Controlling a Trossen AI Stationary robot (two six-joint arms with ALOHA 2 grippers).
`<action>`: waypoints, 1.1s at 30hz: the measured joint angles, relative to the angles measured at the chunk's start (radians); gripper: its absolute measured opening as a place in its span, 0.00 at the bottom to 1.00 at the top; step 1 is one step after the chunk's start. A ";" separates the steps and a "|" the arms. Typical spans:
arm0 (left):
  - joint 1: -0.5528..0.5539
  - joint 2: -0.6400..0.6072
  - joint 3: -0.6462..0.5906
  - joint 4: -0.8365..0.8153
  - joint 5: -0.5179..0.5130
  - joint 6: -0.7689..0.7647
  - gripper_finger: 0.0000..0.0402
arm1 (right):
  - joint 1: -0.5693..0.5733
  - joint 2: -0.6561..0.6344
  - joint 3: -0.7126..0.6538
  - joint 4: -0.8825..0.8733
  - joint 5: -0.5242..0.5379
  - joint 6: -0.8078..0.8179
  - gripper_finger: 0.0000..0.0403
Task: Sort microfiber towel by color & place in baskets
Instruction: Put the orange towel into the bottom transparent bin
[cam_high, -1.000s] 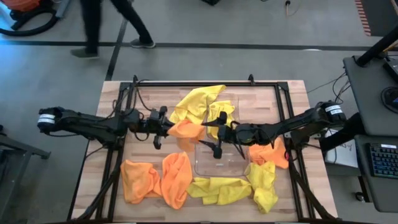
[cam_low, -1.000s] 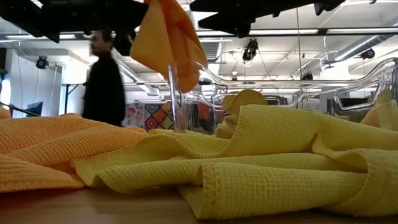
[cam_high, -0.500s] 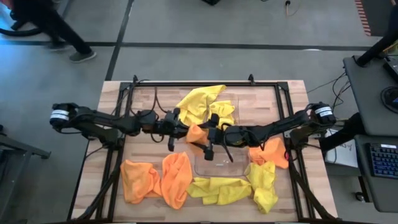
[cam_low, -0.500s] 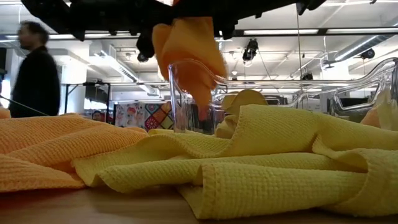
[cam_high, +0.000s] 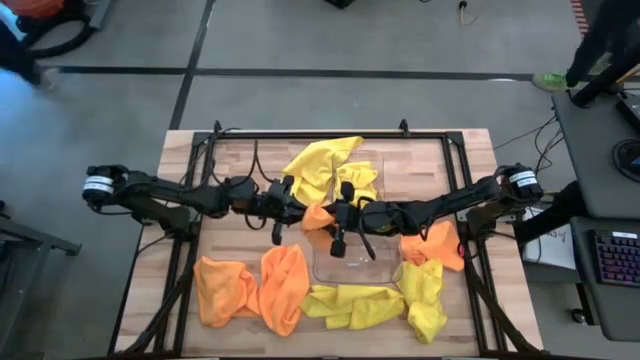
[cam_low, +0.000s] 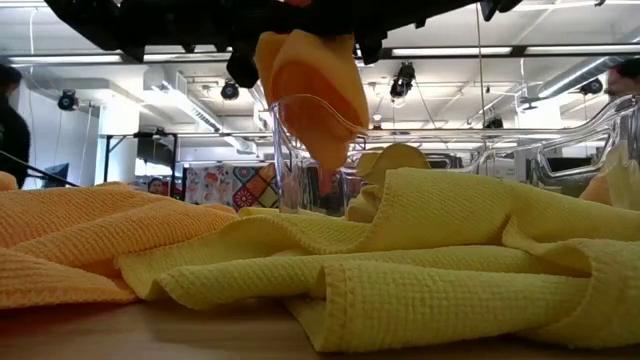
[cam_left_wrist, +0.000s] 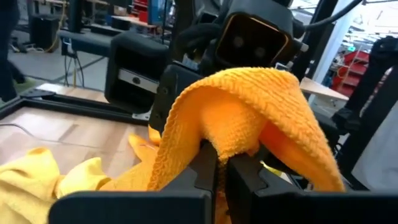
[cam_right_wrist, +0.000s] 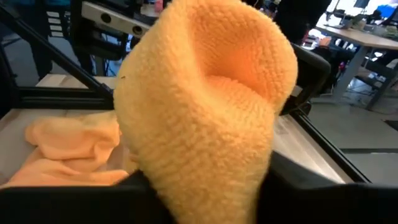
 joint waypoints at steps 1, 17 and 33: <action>0.000 -0.001 0.000 -0.003 0.001 -0.001 0.00 | 0.000 0.000 0.000 -0.002 0.000 -0.003 0.23; 0.001 -0.021 0.042 -0.186 0.155 0.034 0.08 | 0.003 -0.102 -0.002 -0.184 -0.075 0.101 0.06; -0.003 -0.024 0.373 -1.076 -0.091 0.055 0.16 | 0.027 -0.272 -0.001 -0.536 -0.370 0.351 0.06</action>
